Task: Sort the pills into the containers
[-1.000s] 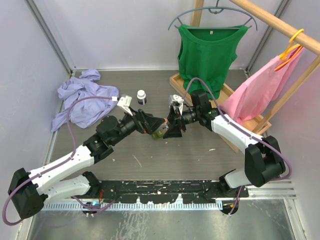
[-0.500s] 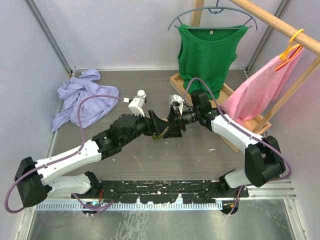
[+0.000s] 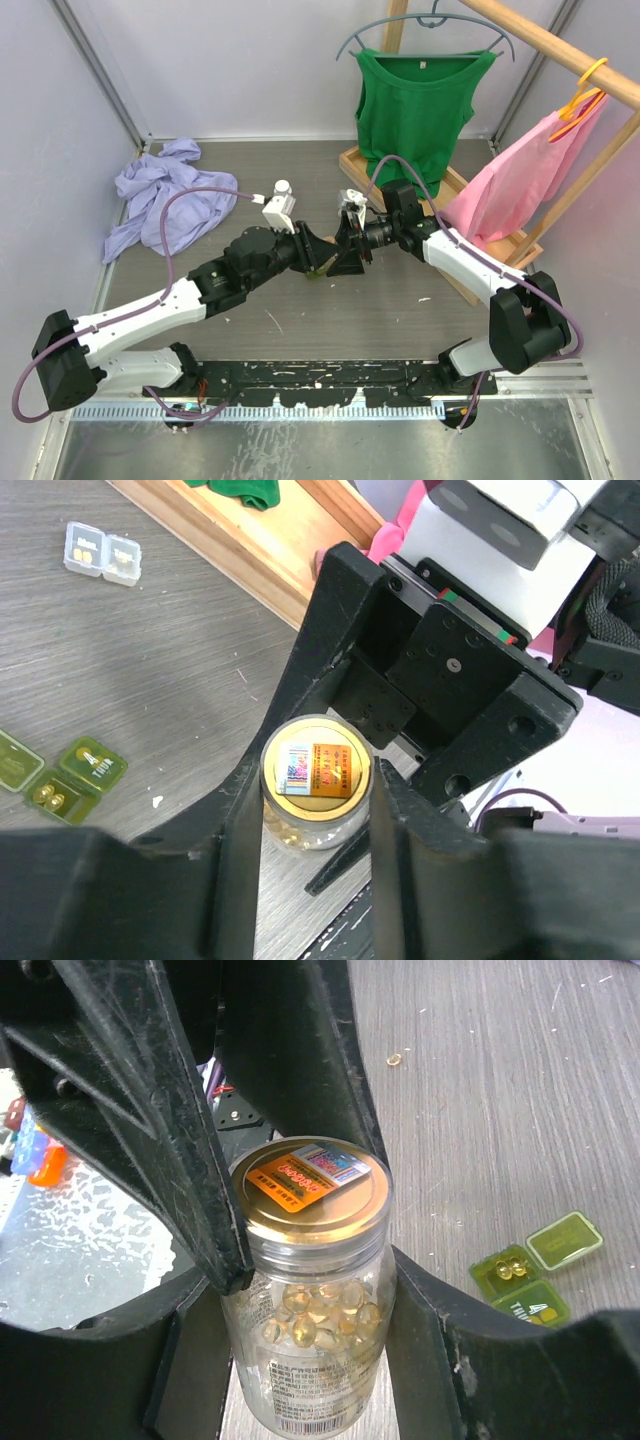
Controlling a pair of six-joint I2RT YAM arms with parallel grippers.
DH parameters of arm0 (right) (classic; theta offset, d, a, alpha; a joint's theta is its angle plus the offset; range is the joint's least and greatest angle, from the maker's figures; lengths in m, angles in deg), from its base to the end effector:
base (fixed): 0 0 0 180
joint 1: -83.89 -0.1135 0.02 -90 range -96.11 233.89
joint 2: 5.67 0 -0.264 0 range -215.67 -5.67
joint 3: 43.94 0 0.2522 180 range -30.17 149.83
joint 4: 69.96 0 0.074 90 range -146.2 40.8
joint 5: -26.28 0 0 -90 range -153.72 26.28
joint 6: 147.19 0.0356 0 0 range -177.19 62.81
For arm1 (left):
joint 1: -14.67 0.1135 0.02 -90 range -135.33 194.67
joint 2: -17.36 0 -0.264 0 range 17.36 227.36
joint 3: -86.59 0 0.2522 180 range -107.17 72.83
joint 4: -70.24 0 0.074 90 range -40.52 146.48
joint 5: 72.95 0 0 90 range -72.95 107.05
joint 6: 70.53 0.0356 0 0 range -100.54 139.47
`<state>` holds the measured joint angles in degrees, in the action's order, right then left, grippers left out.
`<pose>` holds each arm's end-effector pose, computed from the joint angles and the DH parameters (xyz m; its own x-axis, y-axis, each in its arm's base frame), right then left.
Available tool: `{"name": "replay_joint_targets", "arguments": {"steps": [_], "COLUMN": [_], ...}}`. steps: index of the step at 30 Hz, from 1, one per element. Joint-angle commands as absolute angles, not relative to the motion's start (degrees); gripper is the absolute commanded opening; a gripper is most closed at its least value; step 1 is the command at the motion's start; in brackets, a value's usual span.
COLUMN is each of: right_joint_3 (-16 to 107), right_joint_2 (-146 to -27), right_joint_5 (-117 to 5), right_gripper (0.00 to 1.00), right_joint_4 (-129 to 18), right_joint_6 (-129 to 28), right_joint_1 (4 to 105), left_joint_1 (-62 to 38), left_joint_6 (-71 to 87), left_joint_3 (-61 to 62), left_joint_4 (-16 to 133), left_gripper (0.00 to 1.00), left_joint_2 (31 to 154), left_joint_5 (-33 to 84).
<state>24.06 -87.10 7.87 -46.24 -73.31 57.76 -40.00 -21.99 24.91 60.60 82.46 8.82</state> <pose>0.2490 0.1598 0.2645 -0.2937 -0.2418 -0.9248 -0.9364 -0.1214 0.3292 0.1586 -0.2149 0.3132 -0.5791 -0.3161 -0.7515 0.4582 0.6362 -0.6207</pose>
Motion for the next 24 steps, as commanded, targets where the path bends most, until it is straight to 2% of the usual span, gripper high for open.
{"name": "replay_joint_targets", "arguments": {"steps": [1, 3, 7, 11, 16, 17, 18, 20, 24], "right_joint_3": [26.5, 26.5, 26.4, 26.2, 26.0, 26.0, 25.9, 25.7, 25.7], "right_joint_2": [-86.2, -86.2, -86.3, -86.5, -86.5, -86.5, -86.5, -86.3, -86.3], "right_joint_5": [10.1, 10.3, 11.4, 12.0, 12.2, 12.2, 12.1, 11.9, 10.9], "right_gripper": [0.01, 0.01, 0.01, 0.01, 0.03, 0.11, 0.26, 0.46, 0.72], "right_joint_4": [-48.5, -48.5, -48.5, -48.6, -48.6, -48.6, -48.6, -48.6, -48.6], "right_joint_6": [-74.0, -74.0, -74.1, -74.2, -74.3, -74.4, -74.5, -74.7, -74.6], "right_joint_1": [57.4, 57.4, 57.4, 57.4, 57.4, 57.4, 57.4, 57.4, 57.4], "left_joint_1": [-39.8, -39.6, -37.9, -35.1, -34.5, -34.4, -34.4, -34.5, -34.5], "left_joint_6": [-18.8, -16.4, -10.8, -10.9, -10.7, -10.7, -10.6, -10.2, -8.8], "left_joint_3": [25.6, 27.1, 30.4, 32.4, 31.8, 32.0, 32.3, 33.0, 35.1], "left_joint_4": [67.6, 70.8, 77.7, 85.0, 84.0, 83.8, 83.4, 82.5, 80.7], "left_gripper": [0.13, 0.08, 0.07, 0.00, 0.00, 0.00, 0.00, 0.00, 0.00], "left_joint_2": [81.4, 80.6, 79.5, 80.2, 80.9, 80.9, 80.6, 80.0, 77.8], "left_joint_5": [10.9, 13.7, 24.3, 35.2, 35.2, 34.5, 33.6, 31.9, 28.7]}}
